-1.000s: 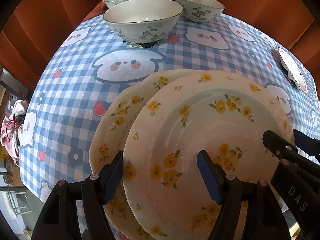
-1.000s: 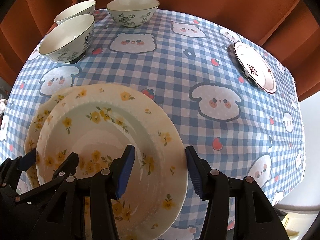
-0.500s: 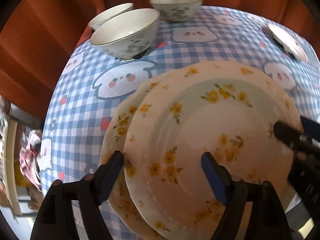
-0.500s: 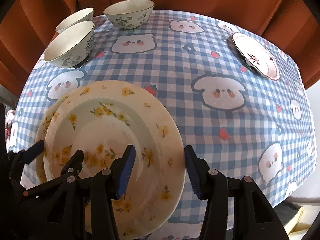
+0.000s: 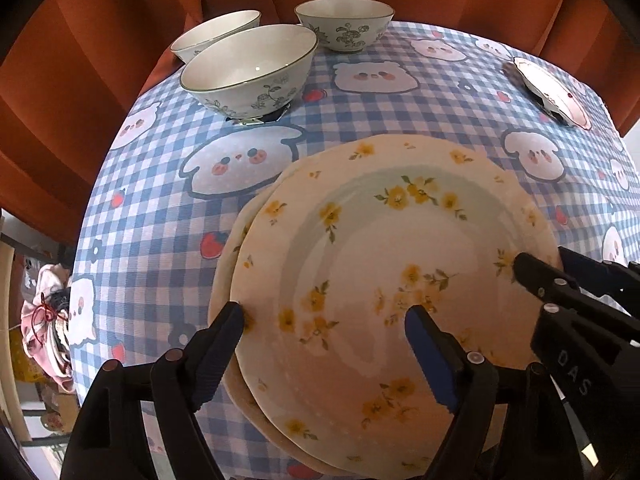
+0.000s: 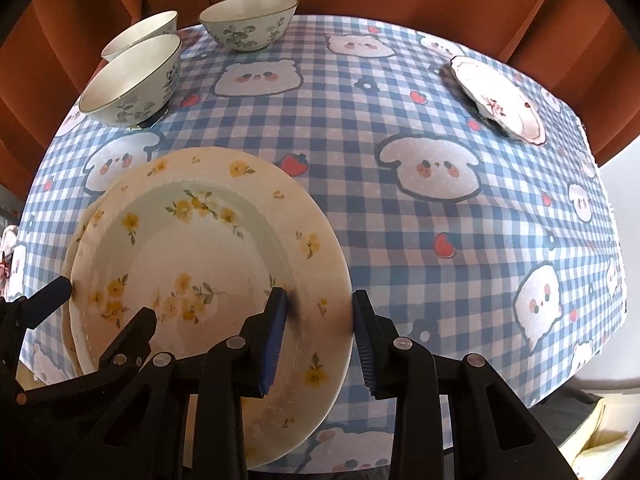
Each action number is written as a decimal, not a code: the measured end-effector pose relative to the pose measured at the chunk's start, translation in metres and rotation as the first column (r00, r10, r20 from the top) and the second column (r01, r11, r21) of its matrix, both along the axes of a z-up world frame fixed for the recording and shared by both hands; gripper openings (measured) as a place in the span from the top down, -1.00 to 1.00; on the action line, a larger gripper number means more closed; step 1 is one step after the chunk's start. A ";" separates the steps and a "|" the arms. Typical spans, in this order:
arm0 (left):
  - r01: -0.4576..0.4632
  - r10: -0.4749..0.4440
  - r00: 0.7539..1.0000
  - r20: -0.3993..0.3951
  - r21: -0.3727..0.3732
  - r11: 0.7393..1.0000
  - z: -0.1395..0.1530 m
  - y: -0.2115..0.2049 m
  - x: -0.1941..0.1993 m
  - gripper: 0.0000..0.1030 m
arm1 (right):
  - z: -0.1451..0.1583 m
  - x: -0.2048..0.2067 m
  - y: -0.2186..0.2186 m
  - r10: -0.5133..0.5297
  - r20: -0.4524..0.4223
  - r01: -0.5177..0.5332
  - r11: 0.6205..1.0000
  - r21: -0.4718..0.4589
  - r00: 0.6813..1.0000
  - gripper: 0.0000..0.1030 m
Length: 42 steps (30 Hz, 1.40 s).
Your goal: Organize plates and bowls
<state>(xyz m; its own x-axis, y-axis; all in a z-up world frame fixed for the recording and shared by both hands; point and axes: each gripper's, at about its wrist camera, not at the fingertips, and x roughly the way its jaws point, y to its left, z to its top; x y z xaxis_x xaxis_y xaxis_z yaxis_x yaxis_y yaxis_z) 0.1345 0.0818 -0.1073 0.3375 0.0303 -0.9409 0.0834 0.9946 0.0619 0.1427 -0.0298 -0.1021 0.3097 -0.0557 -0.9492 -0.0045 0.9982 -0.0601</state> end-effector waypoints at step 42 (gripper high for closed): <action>0.003 0.004 0.994 0.109 -0.064 0.998 0.047 -0.055 -0.001 -0.73 | 0.052 -0.005 -0.053 -0.027 0.120 0.022 0.999 0.043 0.992 -0.38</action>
<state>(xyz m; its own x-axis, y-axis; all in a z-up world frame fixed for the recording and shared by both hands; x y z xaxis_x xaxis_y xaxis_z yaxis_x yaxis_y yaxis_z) 0.1335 0.0265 -0.0599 0.4380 -0.0283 -0.8985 0.0787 0.9969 0.0070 0.1381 -0.0825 -0.0506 0.4210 -0.0258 -0.9067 0.0251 0.9995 -0.0167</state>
